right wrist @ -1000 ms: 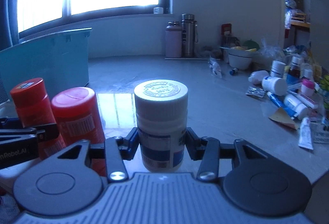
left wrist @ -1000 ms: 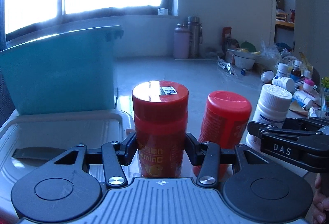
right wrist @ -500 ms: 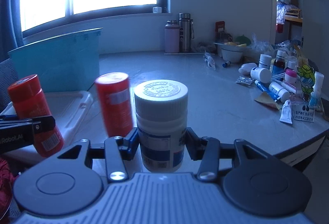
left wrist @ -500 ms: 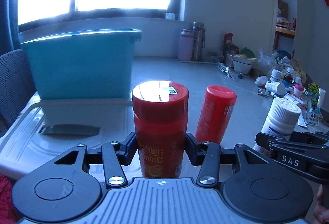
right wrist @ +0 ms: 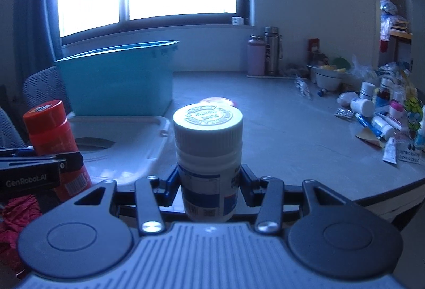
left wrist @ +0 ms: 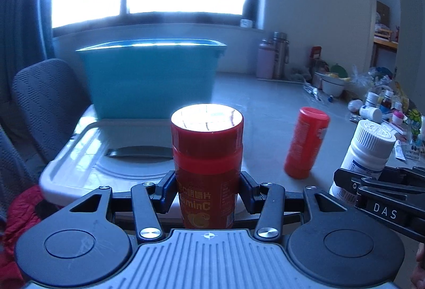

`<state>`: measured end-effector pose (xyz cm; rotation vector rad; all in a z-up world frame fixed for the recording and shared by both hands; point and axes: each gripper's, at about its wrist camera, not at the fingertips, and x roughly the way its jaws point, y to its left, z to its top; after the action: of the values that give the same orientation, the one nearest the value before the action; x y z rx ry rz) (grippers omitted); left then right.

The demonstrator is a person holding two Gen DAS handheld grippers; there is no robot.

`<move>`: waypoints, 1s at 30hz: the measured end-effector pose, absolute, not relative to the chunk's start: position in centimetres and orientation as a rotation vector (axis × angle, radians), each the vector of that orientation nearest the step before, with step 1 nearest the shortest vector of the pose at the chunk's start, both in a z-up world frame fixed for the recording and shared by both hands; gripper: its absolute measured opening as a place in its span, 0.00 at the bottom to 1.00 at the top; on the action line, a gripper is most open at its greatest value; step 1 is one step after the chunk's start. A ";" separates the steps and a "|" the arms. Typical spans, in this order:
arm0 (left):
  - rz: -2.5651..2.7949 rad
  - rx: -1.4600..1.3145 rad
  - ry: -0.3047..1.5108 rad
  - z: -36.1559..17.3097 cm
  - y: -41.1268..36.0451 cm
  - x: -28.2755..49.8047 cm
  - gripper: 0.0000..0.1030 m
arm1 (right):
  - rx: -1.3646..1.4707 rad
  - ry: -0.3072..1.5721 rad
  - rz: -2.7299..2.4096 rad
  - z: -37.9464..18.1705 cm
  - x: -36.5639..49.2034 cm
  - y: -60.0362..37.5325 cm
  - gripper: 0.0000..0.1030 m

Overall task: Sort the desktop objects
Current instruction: 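Carry white pill bottle in right tool while left tool carries red bottle to teal bin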

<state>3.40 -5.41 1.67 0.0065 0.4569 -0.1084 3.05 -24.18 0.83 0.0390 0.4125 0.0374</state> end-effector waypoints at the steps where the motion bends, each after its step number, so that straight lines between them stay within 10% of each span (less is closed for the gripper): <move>1: -0.102 0.005 0.455 1.9 -4.9 3.3 0.48 | 0.038 0.408 0.045 1.0 3.1 -23.8 0.46; 30: 0.018 -0.018 0.418 12.3 2.7 8.9 0.48 | 0.010 0.313 0.138 10.4 9.8 -17.1 0.46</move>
<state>8.91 2.67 12.30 -0.0184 0.4180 0.0180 9.85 -17.09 10.36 0.0095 0.3135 0.1384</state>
